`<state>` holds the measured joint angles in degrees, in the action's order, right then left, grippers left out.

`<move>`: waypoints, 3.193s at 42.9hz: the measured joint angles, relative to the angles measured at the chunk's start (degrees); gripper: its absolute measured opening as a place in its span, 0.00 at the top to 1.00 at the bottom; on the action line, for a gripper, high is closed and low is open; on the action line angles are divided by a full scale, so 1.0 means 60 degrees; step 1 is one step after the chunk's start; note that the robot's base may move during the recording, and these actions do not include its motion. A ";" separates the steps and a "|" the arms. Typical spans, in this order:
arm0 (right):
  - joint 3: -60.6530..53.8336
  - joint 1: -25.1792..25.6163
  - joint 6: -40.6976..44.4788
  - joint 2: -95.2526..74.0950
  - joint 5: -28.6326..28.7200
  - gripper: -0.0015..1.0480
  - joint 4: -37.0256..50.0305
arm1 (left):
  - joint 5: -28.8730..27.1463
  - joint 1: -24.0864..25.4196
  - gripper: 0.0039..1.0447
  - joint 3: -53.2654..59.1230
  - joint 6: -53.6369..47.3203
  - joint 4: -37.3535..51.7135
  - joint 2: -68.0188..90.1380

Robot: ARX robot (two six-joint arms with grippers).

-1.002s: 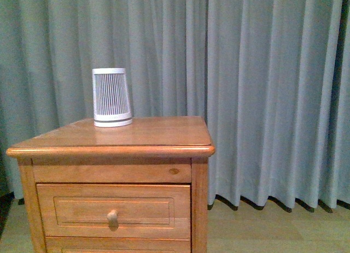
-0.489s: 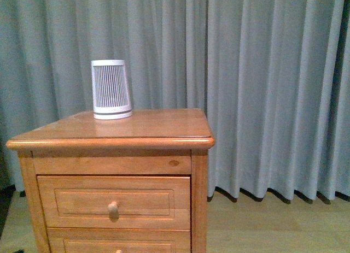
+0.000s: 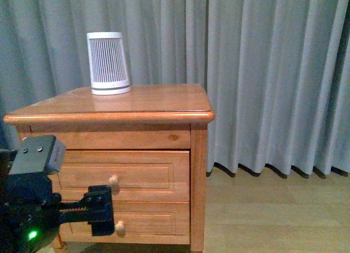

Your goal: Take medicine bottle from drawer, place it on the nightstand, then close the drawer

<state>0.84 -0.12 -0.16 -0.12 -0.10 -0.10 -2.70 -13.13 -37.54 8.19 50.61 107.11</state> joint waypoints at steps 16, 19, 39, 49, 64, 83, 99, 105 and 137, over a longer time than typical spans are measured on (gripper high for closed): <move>0.0000 0.0000 0.0000 0.0000 0.0000 0.07 0.0000 | 0.0069 0.0076 0.06 -0.2918 0.0182 -0.1155 0.2007; 0.0000 0.0000 0.0000 0.0000 0.0000 0.07 0.0000 | 0.0386 0.0102 0.06 -0.3519 0.0426 -0.1439 0.2269; 0.0000 0.0000 0.0000 0.0000 0.0000 0.07 0.0000 | 0.1049 0.0324 0.06 -0.5297 0.0452 -0.1472 0.4080; 0.0000 -0.0004 -0.0004 0.0000 0.0000 0.07 0.0000 | 0.1056 0.0561 0.06 -0.5759 -0.0029 -0.1195 0.4674; 0.0000 0.0000 0.0000 0.0000 0.0000 0.07 0.0000 | 0.0980 0.0729 0.06 -0.6670 -0.1180 -0.1045 0.5388; 0.0000 0.0000 0.0000 0.0000 0.0000 0.07 0.0000 | 0.0729 0.1027 0.06 -0.7887 -0.1461 -0.1577 0.6102; 0.0000 -0.0004 -0.0004 0.0000 0.0000 0.07 0.0000 | 0.0637 0.0958 0.60 -0.8451 -0.1002 -0.2084 0.6441; 0.0000 0.0000 0.0000 0.0000 0.0000 0.07 0.0000 | 0.0510 0.0867 0.72 -0.8590 -0.0849 -0.2175 0.6455; 0.0000 0.0000 0.0000 0.0000 0.0004 0.07 0.0000 | 0.0521 0.0809 0.76 -0.7329 -0.0816 -0.1322 0.5971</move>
<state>0.84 -0.12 -0.16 -0.12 -0.08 -0.10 0.43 -8.27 -81.52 3.29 42.68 142.93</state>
